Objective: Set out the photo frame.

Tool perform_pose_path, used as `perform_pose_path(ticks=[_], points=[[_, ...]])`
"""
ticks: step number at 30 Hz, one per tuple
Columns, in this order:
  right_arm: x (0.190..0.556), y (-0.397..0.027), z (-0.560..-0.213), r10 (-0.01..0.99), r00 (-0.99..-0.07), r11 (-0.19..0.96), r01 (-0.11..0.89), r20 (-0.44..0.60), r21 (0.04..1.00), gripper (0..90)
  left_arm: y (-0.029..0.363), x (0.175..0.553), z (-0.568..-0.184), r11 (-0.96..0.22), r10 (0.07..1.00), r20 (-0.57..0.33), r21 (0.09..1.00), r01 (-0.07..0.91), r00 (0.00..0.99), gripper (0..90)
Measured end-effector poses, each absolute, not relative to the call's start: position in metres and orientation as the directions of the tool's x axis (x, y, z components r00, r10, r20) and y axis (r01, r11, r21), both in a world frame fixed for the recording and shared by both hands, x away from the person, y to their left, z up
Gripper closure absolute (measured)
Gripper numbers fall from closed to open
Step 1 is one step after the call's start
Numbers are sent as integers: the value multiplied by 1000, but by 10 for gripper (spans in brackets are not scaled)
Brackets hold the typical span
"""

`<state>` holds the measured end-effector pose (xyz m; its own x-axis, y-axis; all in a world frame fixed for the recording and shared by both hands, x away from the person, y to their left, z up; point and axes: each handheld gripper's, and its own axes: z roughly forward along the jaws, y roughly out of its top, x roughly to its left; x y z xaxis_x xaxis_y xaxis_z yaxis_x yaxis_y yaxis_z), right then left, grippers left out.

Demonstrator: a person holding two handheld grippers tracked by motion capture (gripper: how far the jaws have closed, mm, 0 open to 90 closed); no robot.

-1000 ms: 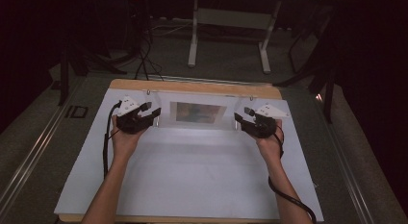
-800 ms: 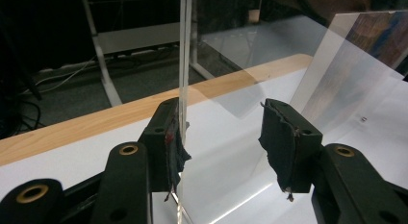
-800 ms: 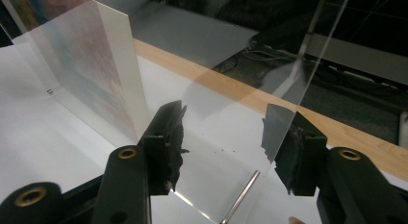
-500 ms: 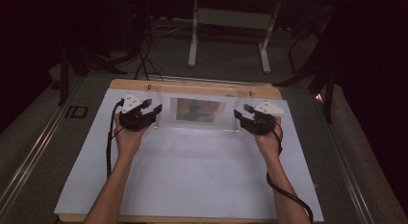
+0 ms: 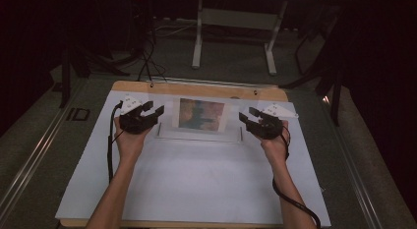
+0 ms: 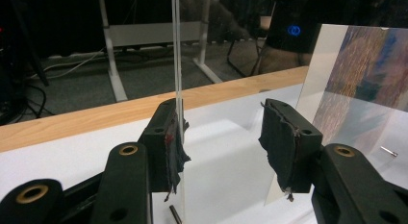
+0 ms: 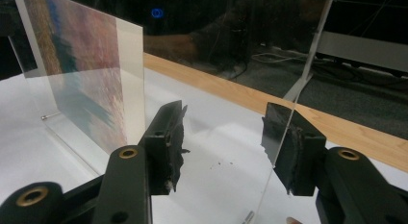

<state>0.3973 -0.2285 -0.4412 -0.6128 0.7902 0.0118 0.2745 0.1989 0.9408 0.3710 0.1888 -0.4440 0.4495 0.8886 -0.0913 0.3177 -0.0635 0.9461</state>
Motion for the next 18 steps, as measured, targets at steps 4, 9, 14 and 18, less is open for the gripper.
perform_pose_path(ticks=[4, 9, 14, 18], points=[[390, -229, -439, 791, -611, 195, 286, 22, 938, 482, 187, 363, -444, -52, 891, -106, 942, 331, 441, 504], [380, -231, -440, 795, -606, 186, 297, 35, 937, 479, 185, 355, -447, -39, 890, -129, 934, 356, 437, 504], [371, -232, -443, 796, -604, 184, 302, 38, 935, 479, 185, 347, -447, -46, 890, -129, 929, 366, 438, 503], [366, -233, -446, 791, -610, 179, 309, 51, 934, 479, 183, 340, -446, -52, 894, -120, 929, 366, 432, 502]])
